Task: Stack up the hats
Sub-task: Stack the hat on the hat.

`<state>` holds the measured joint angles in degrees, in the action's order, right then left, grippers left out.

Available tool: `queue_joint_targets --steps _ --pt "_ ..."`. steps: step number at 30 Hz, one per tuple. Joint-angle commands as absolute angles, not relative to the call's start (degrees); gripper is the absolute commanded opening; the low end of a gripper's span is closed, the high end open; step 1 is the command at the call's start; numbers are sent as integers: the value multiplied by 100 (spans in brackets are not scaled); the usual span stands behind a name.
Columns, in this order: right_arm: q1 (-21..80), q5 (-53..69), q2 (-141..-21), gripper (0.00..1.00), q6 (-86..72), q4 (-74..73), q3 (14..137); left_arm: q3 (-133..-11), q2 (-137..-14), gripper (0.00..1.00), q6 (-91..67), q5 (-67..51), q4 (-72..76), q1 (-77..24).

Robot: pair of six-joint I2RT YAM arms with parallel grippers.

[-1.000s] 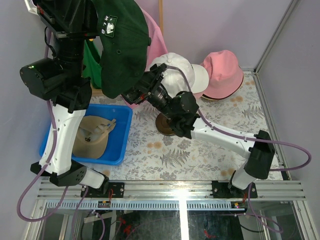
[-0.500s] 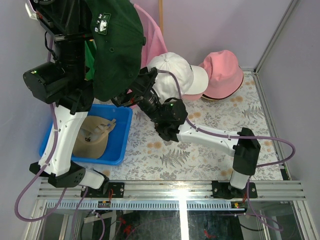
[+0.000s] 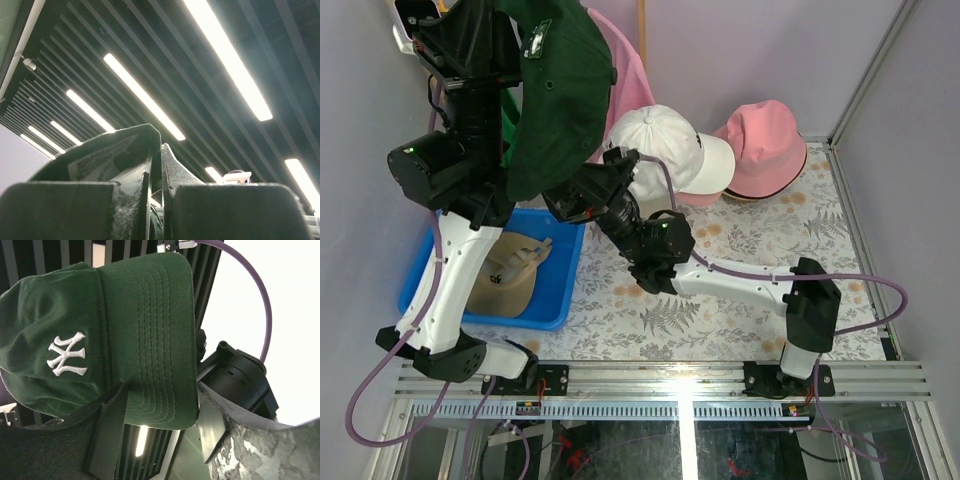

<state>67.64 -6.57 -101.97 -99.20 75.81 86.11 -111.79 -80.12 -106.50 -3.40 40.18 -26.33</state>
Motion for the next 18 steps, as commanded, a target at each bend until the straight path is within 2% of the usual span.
queue_joint_targets --steps 1,18 --pt "6960 -1222 -9635 59 -9493 8085 8156 -11015 -7795 0 -10684 -194 4498 -2672" --pt "7304 -2006 -8090 40 -8110 8256 6582 -10336 -7339 0 -10643 -138 4754 -2671"
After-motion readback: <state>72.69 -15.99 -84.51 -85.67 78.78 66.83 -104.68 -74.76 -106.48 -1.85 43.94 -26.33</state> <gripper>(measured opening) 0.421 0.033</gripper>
